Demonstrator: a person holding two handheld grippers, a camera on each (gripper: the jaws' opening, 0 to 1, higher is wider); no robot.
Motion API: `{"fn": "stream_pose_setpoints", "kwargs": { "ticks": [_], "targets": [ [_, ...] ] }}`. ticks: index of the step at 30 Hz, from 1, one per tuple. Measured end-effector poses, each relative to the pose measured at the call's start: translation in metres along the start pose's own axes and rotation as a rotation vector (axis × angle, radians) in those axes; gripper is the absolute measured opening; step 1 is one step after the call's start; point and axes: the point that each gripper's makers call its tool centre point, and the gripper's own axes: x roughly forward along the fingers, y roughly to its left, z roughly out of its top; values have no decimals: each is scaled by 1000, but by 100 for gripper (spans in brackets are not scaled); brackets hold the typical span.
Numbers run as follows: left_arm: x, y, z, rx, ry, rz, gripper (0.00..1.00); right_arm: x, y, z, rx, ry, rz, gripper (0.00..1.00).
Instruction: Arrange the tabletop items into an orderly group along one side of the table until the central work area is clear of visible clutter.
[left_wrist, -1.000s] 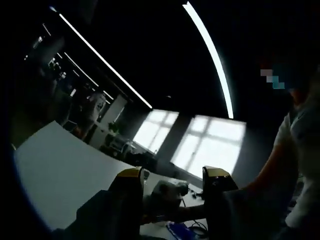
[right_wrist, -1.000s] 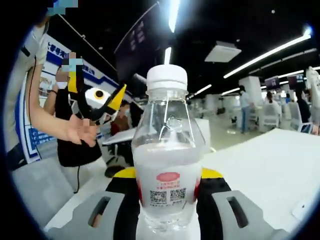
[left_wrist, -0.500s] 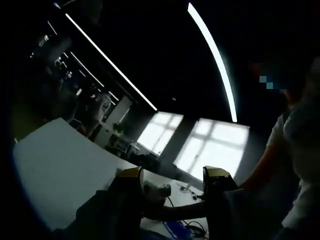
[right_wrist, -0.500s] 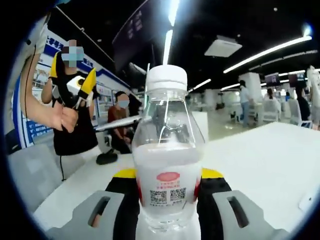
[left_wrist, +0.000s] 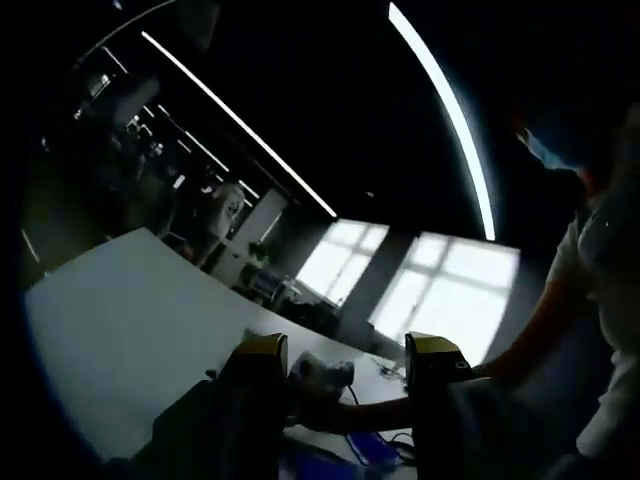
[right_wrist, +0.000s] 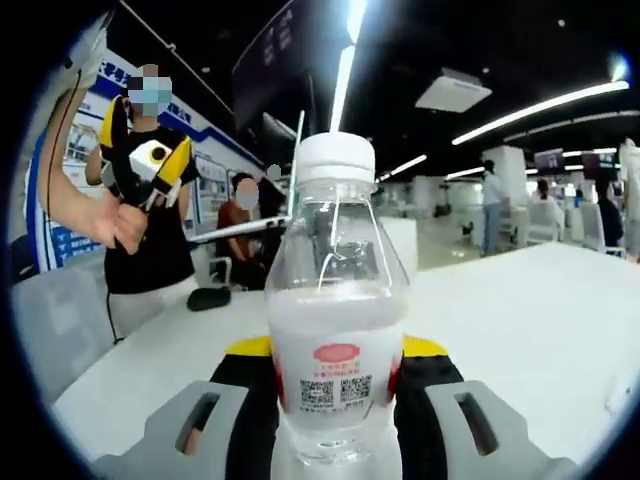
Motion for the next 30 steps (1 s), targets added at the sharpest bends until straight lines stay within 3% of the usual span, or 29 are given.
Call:
{"fn": "stream_pose_setpoints", "kwargs": {
  "ticks": [5,11,16,24,30],
  "targets": [
    [-7,16,-4,50,27,80,47,-2,-1,2,1,-10,-5,41],
    [-12,24,-13,52,48,118,48,-3,-2,2,4,-16,-3,41],
    [-17,26,-17,49,56,134,48,0,0,-1,-28,20,17,42],
    [-26,41,-39,125,182,211,51,1,-3,-1,-11,18,11,44],
    [-31,46,-45,141,221,238,53,2,-4,-1,-6,19,10,45]
  ]
}}
